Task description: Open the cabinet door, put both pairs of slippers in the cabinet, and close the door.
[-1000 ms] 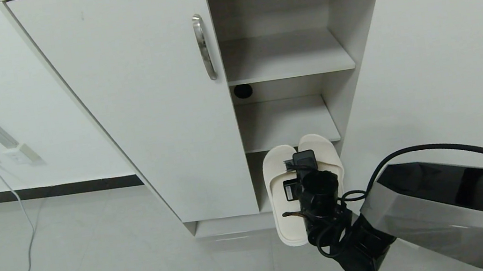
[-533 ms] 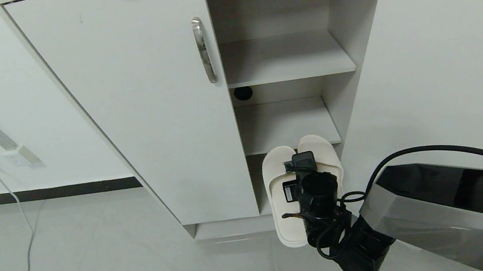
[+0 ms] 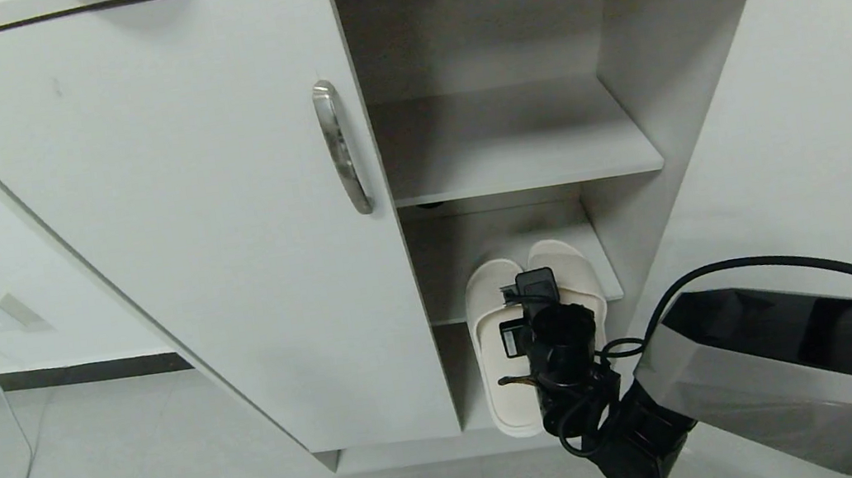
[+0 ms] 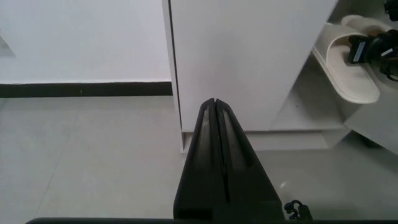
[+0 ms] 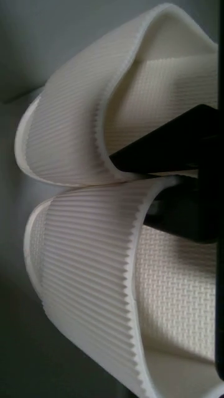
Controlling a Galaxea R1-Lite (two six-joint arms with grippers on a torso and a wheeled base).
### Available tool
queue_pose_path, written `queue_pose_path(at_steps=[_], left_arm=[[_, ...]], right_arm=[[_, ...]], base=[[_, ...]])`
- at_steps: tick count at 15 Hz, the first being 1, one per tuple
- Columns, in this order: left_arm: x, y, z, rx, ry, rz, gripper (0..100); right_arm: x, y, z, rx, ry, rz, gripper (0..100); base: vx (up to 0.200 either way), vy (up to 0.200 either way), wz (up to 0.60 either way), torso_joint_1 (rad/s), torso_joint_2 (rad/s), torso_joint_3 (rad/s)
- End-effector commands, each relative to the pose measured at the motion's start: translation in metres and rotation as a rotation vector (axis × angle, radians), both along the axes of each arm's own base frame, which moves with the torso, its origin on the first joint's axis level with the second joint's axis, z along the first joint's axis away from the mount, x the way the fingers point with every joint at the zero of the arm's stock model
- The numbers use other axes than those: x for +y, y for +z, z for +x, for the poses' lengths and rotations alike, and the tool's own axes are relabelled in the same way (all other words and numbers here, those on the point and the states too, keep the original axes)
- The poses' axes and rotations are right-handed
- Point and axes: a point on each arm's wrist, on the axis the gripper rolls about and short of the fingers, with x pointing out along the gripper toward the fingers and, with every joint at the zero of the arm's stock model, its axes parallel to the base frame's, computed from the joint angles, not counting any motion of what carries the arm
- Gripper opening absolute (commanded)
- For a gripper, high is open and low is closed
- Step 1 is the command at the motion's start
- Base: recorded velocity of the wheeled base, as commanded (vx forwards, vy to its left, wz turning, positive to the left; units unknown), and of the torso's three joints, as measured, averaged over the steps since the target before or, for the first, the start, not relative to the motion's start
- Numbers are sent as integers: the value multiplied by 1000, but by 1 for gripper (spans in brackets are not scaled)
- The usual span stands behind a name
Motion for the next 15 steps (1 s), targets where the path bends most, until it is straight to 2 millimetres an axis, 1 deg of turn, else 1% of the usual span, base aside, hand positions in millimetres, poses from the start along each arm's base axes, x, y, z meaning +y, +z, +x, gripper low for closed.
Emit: queue_pose_path(at_steps=[1, 5, 7, 8, 10, 12, 15], left_arm=[[0, 0, 0, 0, 2, 0, 0], [0, 0, 0, 2, 0, 0, 0], [0, 0, 0, 0, 0, 0, 0], [0, 0, 0, 0, 0, 0, 0], [0, 0, 0, 0, 0, 0, 0], [0, 0, 0, 2, 0, 0, 0], [0, 0, 0, 0, 2, 0, 0]], right_arm=[[0, 1, 0, -2, 0, 2, 0], [1, 0, 0, 1, 1, -1, 0], [2, 1, 3, -6, 26, 3, 0], [0, 3, 9, -15, 37, 9, 0], [0, 10, 31, -18, 13, 22, 0], [1, 18, 47, -18, -6, 36, 0], [6, 25, 66, -11, -23, 32, 0]], base=[[0, 0, 0, 0, 0, 0], [0, 0, 0, 0, 0, 0], [0, 0, 0, 0, 0, 0], [0, 0, 0, 0, 0, 0], [0, 0, 0, 0, 0, 0], [0, 0, 0, 0, 0, 0], [0, 0, 0, 0, 0, 0]])
